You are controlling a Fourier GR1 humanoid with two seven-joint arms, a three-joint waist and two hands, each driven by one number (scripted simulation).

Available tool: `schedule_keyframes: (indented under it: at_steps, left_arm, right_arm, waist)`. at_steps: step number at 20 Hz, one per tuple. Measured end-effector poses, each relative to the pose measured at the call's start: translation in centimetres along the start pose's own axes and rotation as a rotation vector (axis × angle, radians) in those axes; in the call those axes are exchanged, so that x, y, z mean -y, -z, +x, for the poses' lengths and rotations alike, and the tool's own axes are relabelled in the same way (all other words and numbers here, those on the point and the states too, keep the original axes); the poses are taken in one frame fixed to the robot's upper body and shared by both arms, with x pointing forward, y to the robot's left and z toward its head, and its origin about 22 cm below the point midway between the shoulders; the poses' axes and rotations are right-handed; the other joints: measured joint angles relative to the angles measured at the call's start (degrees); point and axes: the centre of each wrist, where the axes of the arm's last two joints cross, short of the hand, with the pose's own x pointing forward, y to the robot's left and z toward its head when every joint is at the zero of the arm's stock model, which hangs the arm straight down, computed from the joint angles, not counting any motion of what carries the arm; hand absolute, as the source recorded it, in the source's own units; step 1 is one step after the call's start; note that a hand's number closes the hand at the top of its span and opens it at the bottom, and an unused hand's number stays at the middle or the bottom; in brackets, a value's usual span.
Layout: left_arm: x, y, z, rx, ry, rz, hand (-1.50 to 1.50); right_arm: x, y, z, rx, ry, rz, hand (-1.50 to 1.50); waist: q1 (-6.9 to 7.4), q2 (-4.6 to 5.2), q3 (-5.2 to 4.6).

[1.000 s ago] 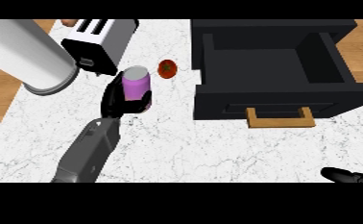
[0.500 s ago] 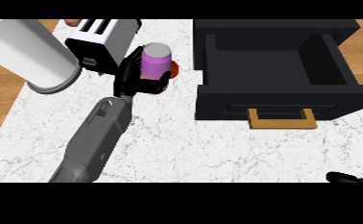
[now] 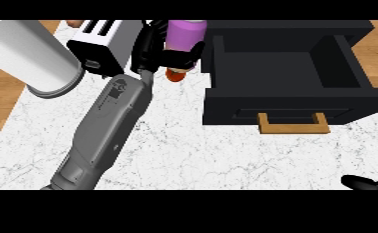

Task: Pick up the can, place it into the drawer and close the drawer

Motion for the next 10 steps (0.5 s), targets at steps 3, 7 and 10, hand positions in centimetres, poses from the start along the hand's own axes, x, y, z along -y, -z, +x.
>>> schedule_keyframes:
  at_steps: [3, 7, 10]
  left_arm:
    - [1.7, 1.2, 3.1, 0.008, 0.006, -0.014, 1.5]
    - [3.8, 2.1, 6.7, 0.022, 0.036, -0.029, 1.5]
    - [5.6, 3.2, 9.3, 0.021, 0.048, -0.039, 1.5]
  right_arm:
    - [-0.5, 0.1, -0.3, 0.0, -0.006, 0.002, -1.5]
    - [-0.4, 0.4, -0.1, 0.0, -0.01, 0.003, -1.5]
    - [-0.2, 0.3, -0.1, 0.005, -0.004, -0.002, -1.5]
  waist:
    - [-0.1, 0.04, 0.01]
    - [-0.22, 0.08, 0.01]
    - [-0.58, 0.15, 0.01]
